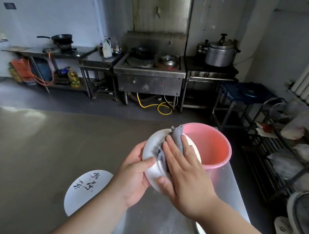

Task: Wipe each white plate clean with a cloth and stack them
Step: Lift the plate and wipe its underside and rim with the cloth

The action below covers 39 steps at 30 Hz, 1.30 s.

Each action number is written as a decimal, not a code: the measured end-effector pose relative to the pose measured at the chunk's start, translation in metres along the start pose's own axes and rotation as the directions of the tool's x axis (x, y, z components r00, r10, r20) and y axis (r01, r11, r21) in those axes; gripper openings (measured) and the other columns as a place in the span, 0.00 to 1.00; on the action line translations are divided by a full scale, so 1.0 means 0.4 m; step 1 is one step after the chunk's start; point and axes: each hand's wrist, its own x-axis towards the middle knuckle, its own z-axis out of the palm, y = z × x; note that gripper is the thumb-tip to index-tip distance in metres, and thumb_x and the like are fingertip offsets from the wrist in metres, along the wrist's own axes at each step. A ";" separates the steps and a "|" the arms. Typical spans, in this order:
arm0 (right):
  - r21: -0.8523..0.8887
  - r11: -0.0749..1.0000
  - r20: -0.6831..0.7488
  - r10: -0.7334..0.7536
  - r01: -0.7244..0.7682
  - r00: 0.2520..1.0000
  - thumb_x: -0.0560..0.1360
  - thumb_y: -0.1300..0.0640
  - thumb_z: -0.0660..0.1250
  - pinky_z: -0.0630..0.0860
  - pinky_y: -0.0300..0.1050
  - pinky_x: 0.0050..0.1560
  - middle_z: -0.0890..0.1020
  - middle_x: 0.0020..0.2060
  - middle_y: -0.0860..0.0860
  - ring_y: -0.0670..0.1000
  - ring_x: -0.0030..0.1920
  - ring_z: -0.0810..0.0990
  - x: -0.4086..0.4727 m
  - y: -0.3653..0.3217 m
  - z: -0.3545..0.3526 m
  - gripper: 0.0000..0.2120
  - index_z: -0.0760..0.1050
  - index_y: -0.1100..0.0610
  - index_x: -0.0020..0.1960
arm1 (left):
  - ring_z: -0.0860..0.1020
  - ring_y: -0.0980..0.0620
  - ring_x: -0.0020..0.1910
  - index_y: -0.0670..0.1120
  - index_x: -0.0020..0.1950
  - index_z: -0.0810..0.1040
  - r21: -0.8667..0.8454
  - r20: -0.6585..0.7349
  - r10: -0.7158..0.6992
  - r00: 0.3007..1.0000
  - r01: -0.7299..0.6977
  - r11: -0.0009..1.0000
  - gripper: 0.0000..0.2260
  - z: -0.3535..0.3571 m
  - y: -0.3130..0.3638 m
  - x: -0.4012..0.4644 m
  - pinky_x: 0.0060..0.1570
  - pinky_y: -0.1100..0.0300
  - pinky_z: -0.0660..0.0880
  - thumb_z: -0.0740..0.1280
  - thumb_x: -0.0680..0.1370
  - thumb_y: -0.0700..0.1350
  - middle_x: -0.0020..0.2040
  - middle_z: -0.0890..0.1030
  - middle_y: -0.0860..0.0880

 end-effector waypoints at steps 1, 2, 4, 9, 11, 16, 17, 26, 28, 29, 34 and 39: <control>-0.019 0.999 0.009 -0.033 0.033 0.999 0.85 0.34 0.52 0.56 0.62 0.82 0.54 0.85 0.52 0.61 0.85 0.47 -0.023 -0.008 0.007 0.38 0.57 0.59 0.84 | 0.80 0.39 0.68 0.45 0.76 0.72 -0.006 -0.014 0.012 1.000 -0.012 1.000 0.25 0.001 0.005 0.004 0.64 0.46 0.79 0.66 0.78 0.34 0.69 0.81 0.39; -0.033 0.997 0.022 -0.063 0.064 0.998 0.84 0.33 0.52 0.58 0.63 0.81 0.54 0.85 0.52 0.61 0.85 0.48 -0.046 -0.015 0.013 0.39 0.56 0.59 0.85 | 0.80 0.38 0.68 0.45 0.76 0.72 -0.003 -0.028 0.021 0.999 -0.021 1.000 0.24 0.000 0.009 0.007 0.67 0.43 0.77 0.65 0.80 0.33 0.69 0.81 0.38; -0.073 0.991 0.055 -0.105 0.109 0.993 0.83 0.30 0.52 0.59 0.62 0.80 0.54 0.85 0.53 0.61 0.85 0.49 -0.076 -0.016 0.018 0.42 0.55 0.59 0.85 | 0.79 0.36 0.68 0.45 0.76 0.71 0.005 -0.056 0.020 0.998 -0.019 1.000 0.23 -0.007 0.015 0.009 0.68 0.38 0.75 0.61 0.82 0.30 0.68 0.81 0.38; -0.281 0.959 0.144 0.093 -0.049 0.985 0.82 0.28 0.45 0.50 0.68 0.81 0.48 0.85 0.54 0.63 0.84 0.40 0.011 0.033 -0.044 0.44 0.51 0.58 0.85 | 0.78 0.36 0.69 0.45 0.77 0.71 0.011 -0.011 -0.013 1.000 0.013 1.000 0.28 0.009 0.016 -0.011 0.61 0.42 0.79 0.67 0.76 0.36 0.70 0.80 0.39; -0.294 0.953 0.126 0.116 -0.074 0.985 0.81 0.28 0.45 0.49 0.67 0.82 0.48 0.85 0.57 0.63 0.84 0.40 0.028 0.023 -0.056 0.45 0.51 0.60 0.85 | 0.78 0.35 0.70 0.45 0.77 0.71 0.004 0.000 0.008 1.000 -0.008 1.000 0.27 0.017 0.022 -0.012 0.63 0.40 0.77 0.67 0.77 0.36 0.71 0.79 0.38; -0.181 0.982 0.087 -0.030 0.046 0.996 0.80 0.27 0.48 0.62 0.68 0.78 0.54 0.84 0.59 0.64 0.84 0.50 -0.077 -0.038 -0.005 0.47 0.56 0.63 0.84 | 0.76 0.35 0.72 0.45 0.78 0.70 -0.044 -0.022 0.035 0.999 -0.036 0.998 0.28 0.011 0.038 -0.004 0.73 0.34 0.69 0.65 0.78 0.33 0.71 0.79 0.37; -0.183 0.982 0.092 -0.037 0.053 0.995 0.80 0.27 0.49 0.63 0.67 0.77 0.55 0.84 0.59 0.64 0.84 0.50 -0.082 -0.034 -0.008 0.47 0.56 0.62 0.84 | 0.77 0.35 0.71 0.45 0.77 0.71 -0.047 -0.025 0.030 0.999 -0.031 0.998 0.28 0.008 0.037 -0.006 0.73 0.34 0.69 0.66 0.77 0.33 0.71 0.79 0.37; -0.102 0.989 -0.087 0.097 -0.105 0.992 0.84 0.33 0.54 0.50 0.58 0.83 0.54 0.84 0.59 0.66 0.84 0.47 -0.055 -0.012 -0.039 0.41 0.59 0.64 0.83 | 0.79 0.40 0.69 0.45 0.76 0.73 -0.102 -0.057 0.108 0.993 -0.113 0.988 0.28 0.037 0.063 -0.011 0.64 0.43 0.78 0.67 0.75 0.34 0.70 0.80 0.40; 0.000 0.995 -0.136 0.094 -0.095 0.986 0.84 0.35 0.57 0.52 0.57 0.82 0.53 0.85 0.57 0.66 0.84 0.48 -0.101 -0.036 -0.013 0.41 0.58 0.65 0.83 | 0.79 0.40 0.70 0.46 0.76 0.73 -0.110 -0.061 0.111 0.992 -0.118 0.987 0.28 0.038 0.064 -0.011 0.64 0.43 0.79 0.67 0.76 0.35 0.71 0.80 0.41; 0.035 0.994 -0.152 0.107 -0.103 0.983 0.84 0.35 0.57 0.52 0.57 0.83 0.53 0.85 0.57 0.65 0.84 0.48 -0.107 -0.036 -0.013 0.41 0.57 0.64 0.83 | 0.79 0.40 0.70 0.46 0.76 0.73 -0.113 -0.056 0.105 0.993 -0.111 0.987 0.28 0.038 0.062 -0.013 0.62 0.43 0.79 0.67 0.76 0.36 0.71 0.80 0.41; 0.196 0.944 -0.157 0.298 -0.267 0.941 0.84 0.37 0.53 0.55 0.61 0.82 0.55 0.85 0.52 0.57 0.85 0.51 0.004 0.029 -0.114 0.37 0.55 0.60 0.84 | 0.80 0.42 0.68 0.49 0.73 0.77 -0.143 -0.005 0.103 0.995 -0.103 0.984 0.26 0.042 0.058 -0.027 0.55 0.48 0.83 0.69 0.75 0.38 0.72 0.79 0.42; 0.266 0.953 -0.198 0.199 -0.142 0.960 0.85 0.41 0.55 0.57 0.61 0.82 0.51 0.85 0.53 0.56 0.85 0.51 -0.023 0.001 -0.120 0.36 0.51 0.61 0.85 | 0.81 0.45 0.67 0.51 0.73 0.78 -0.169 0.013 0.162 0.987 -0.157 0.973 0.26 0.045 0.082 -0.022 0.53 0.49 0.83 0.71 0.74 0.40 0.72 0.80 0.44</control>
